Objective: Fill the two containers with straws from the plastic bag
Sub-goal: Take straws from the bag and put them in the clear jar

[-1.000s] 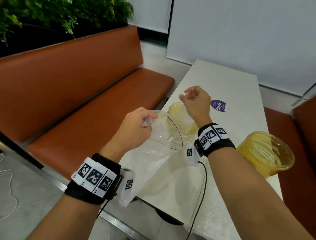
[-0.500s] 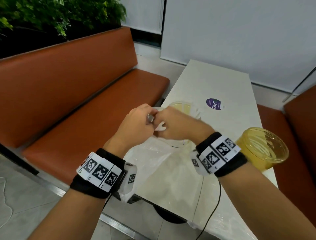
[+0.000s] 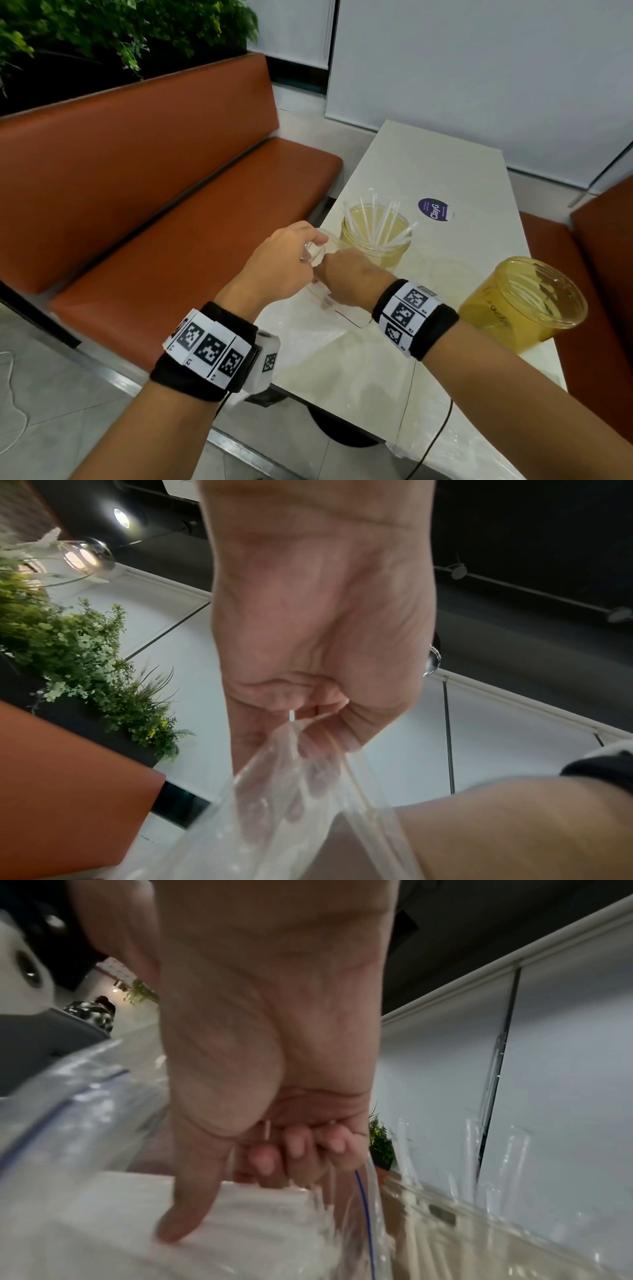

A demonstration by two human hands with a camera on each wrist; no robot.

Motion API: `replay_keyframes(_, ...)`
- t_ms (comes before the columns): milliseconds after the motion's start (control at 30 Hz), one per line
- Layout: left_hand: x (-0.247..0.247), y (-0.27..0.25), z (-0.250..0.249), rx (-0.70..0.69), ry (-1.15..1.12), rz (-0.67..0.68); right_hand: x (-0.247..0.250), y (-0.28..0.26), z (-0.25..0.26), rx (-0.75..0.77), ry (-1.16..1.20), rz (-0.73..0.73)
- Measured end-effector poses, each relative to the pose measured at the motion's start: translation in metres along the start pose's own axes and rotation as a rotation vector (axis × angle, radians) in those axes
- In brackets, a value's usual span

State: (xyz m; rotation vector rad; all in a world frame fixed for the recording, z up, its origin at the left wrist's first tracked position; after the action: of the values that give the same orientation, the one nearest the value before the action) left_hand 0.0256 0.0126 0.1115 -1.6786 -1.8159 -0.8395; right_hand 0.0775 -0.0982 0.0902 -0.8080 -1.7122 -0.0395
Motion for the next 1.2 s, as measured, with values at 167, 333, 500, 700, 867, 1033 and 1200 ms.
replay_keyframes(167, -0.003, -0.001, 0.005, 0.025, -0.012, -0.010, -0.013, -0.001, 0.001, -0.017, -0.099, -0.001)
replay_keyframes(333, -0.006, -0.003, 0.001, 0.034, -0.167, 0.006, -0.022, -0.011, -0.005, -0.036, -0.121, 0.000)
replay_keyframes(500, -0.017, -0.004, 0.001, 0.071, -0.273, 0.025, -0.021, -0.019, -0.020, -0.088, 0.177, 0.043)
replay_keyframes(700, -0.029, -0.005, 0.000, 0.067, -0.255, -0.024, 0.002, -0.037, -0.035, -0.144, 0.304, 0.081)
replay_keyframes(867, -0.041, -0.001, -0.005, 0.063, -0.084, -0.129, 0.042, -0.056, -0.043, -0.149, 0.200, -0.027)
replay_keyframes(1033, -0.049, 0.007, -0.010, -0.045, 0.071, -0.239, 0.068, -0.071, -0.056, -0.170, 0.327, -0.251)
replay_keyframes(1200, -0.051, 0.013, -0.004, -0.025, -0.003, -0.240, 0.060, -0.080, -0.080, -0.082, 1.090, -0.562)
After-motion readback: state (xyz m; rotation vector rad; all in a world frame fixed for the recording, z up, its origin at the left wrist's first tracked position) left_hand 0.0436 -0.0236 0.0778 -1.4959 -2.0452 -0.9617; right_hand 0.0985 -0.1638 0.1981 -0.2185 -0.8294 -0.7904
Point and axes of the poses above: each hand's wrist, its own y-axis towards the middle knuckle, its own x-axis out of the back of the hand, z = x × y, the point moved 3 cm from there along y, towards the middle knuckle, and after that the axes turned 4 degrees about x, right-handed, at the moved point
